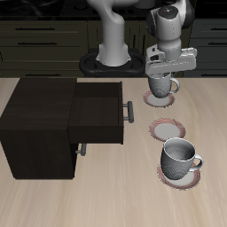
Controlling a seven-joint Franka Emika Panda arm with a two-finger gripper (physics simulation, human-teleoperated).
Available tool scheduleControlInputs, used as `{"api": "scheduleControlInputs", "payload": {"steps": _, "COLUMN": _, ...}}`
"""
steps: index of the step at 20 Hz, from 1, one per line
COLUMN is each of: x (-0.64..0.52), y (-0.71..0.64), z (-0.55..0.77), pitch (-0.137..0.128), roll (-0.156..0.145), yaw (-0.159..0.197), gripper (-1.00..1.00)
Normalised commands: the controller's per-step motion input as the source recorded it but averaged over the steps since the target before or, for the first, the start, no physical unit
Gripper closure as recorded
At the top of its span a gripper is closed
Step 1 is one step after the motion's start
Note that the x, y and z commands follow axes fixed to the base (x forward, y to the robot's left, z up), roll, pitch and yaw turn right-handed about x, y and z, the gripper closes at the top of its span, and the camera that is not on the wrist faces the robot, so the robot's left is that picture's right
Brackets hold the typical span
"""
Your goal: Place the porcelain mug that is in the drawer onto the nearest plate relative to the robot
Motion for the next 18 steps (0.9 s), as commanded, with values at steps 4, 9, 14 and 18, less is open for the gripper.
{"api": "scheduleControlInputs", "payload": {"steps": 4, "x": 0.19, "y": -0.18, "z": -0.26, "pitch": 0.058, "roll": -0.076, "yaw": -0.028, "gripper": 1.00}}
{"api": "scheduleControlInputs", "payload": {"steps": 9, "x": 0.03, "y": -0.05, "z": -0.06, "pitch": 0.027, "roll": -0.022, "yaw": -0.031, "gripper": -1.00}}
{"api": "scheduleControlInputs", "payload": {"steps": 14, "x": 0.07, "y": -0.08, "z": 0.15, "pitch": -0.009, "roll": 0.004, "yaw": -0.024, "gripper": -1.00}}
{"api": "scheduleControlInputs", "payload": {"steps": 18, "x": 0.01, "y": -0.02, "z": 0.12, "pitch": -0.014, "roll": 0.006, "yaw": -0.007, "gripper": -1.00}}
